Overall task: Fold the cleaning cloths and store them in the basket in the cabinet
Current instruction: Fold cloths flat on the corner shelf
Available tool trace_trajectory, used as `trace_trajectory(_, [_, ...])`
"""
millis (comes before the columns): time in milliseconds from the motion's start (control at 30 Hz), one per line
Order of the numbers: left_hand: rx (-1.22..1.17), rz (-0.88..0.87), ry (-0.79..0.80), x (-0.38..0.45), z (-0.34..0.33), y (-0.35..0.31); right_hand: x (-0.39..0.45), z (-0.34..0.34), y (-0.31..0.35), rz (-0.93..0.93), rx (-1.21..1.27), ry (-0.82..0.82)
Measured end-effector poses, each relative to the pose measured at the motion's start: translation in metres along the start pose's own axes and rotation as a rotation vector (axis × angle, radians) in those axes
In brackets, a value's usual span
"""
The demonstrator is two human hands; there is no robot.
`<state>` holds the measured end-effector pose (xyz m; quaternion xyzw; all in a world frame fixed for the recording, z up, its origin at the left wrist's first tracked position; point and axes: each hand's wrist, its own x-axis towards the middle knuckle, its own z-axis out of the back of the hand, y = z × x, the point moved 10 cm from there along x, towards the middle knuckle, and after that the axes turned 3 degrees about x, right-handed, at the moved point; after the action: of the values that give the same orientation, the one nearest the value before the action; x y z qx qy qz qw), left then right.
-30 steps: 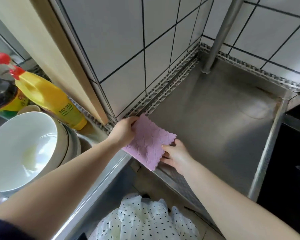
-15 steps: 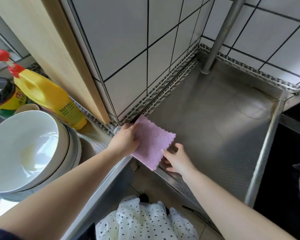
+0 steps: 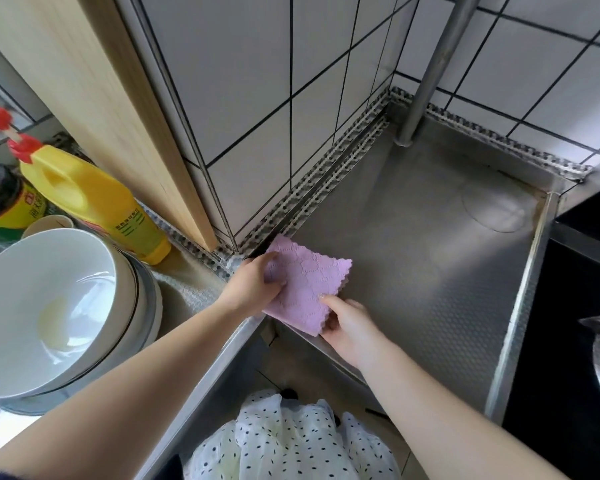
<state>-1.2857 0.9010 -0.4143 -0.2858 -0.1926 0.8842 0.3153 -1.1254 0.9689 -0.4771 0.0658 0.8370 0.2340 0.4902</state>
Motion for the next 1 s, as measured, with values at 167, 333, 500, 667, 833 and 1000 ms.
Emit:
trace_trajectory(167, [-0.383, 0.072, 0.073, -0.018, 0.003, -0.013, -0.028, 0.008, 0.011, -0.053, 0.031, 0.169])
trace_trajectory(333, [-1.014, 0.236, 0.552, -0.042, -0.045, -0.059, -0.064, 0.045, 0.028, 0.025, 0.147, 0.191])
trace_trajectory(500, [-0.906, 0.098, 0.836, -0.063, -0.099, -0.129, -0.109, 0.123, 0.035, 0.151, 0.272, 0.06])
trace_trajectory(667, [-0.72, 0.027, 1.029, -0.095, -0.155, -0.182, -0.168, 0.192, 0.032, 0.327, 0.306, -0.023])
trace_trajectory(833, [-0.52, -0.052, 1.193, -0.159, -0.228, -0.244, -0.24, 0.278, -0.001, 0.488, 0.338, -0.22])
trace_trajectory(1000, [-0.299, -0.137, 1.361, -0.243, -0.311, -0.3, -0.312, 0.367, -0.055, 0.614, 0.535, -0.329])
